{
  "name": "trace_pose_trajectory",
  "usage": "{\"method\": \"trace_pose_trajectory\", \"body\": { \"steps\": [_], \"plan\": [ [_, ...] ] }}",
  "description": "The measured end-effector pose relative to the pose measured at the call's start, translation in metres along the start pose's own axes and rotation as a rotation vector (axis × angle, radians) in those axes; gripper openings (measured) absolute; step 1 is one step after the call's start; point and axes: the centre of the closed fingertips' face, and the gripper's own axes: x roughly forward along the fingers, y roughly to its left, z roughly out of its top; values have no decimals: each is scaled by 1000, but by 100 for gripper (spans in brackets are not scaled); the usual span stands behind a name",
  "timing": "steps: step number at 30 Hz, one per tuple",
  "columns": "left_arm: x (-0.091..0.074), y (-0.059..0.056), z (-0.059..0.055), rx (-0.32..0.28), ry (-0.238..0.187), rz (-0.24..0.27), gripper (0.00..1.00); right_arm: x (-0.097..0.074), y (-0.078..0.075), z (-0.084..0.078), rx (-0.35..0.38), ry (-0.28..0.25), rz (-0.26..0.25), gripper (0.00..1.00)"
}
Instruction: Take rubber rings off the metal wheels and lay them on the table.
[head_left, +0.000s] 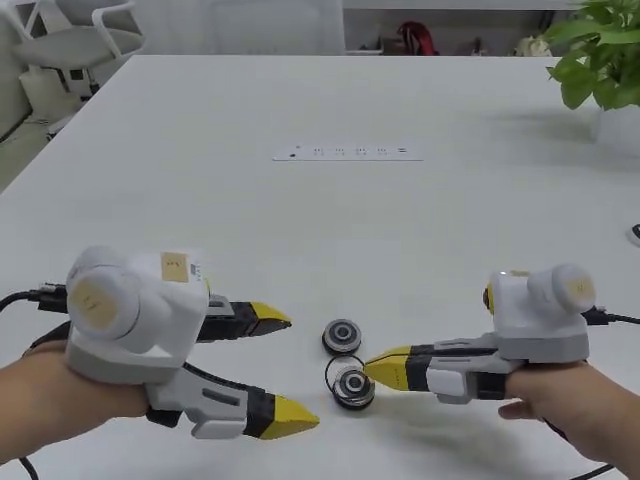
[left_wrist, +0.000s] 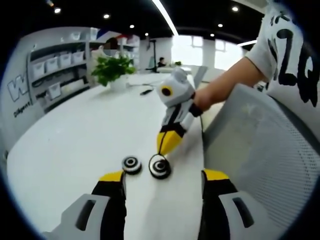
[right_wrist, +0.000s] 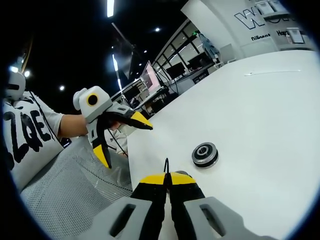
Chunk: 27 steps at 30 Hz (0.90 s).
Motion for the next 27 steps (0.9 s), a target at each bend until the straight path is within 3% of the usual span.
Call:
{"method": "trace_pose_trajectory", "body": {
  "steps": [27],
  "plan": [
    [-17,3,-13,-25,7,28,75,14,10,13,-61,56,48,0]
  ]
}}
